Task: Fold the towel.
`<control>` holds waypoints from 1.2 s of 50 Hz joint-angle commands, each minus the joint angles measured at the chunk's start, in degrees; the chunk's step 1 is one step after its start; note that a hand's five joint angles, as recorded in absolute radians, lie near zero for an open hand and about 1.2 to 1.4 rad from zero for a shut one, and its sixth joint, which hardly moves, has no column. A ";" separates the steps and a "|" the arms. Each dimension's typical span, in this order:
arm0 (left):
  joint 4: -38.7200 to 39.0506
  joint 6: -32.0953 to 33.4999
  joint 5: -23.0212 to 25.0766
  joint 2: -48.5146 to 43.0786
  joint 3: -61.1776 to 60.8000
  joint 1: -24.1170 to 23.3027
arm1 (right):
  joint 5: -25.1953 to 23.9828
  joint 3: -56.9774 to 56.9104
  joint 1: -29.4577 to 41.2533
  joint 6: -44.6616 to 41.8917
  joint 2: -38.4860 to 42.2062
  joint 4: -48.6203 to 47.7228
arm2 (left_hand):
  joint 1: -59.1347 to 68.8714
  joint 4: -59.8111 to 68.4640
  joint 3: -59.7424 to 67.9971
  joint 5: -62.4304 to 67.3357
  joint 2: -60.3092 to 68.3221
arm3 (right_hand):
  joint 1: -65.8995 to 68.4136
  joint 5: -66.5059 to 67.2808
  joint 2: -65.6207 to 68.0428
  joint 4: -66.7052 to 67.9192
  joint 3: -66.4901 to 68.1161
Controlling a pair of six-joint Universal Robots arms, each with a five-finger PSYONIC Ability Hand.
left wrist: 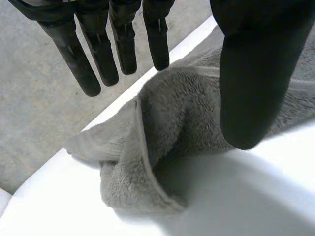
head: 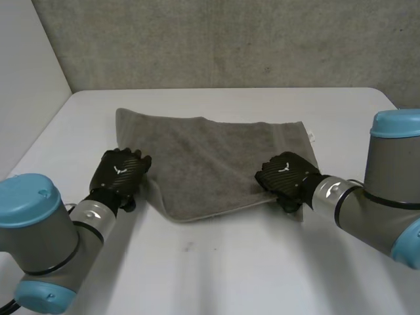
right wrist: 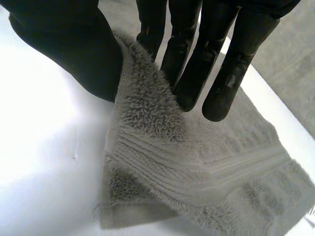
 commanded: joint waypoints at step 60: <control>-11.23 4.12 14.44 27.33 -3.22 13.11 | 1.64 -6.06 -8.88 -1.53 -21.27 23.97 | 53.88 54.01 53.82 54.06 53.84 | 24.22 12.88 12.16 11.51 11.89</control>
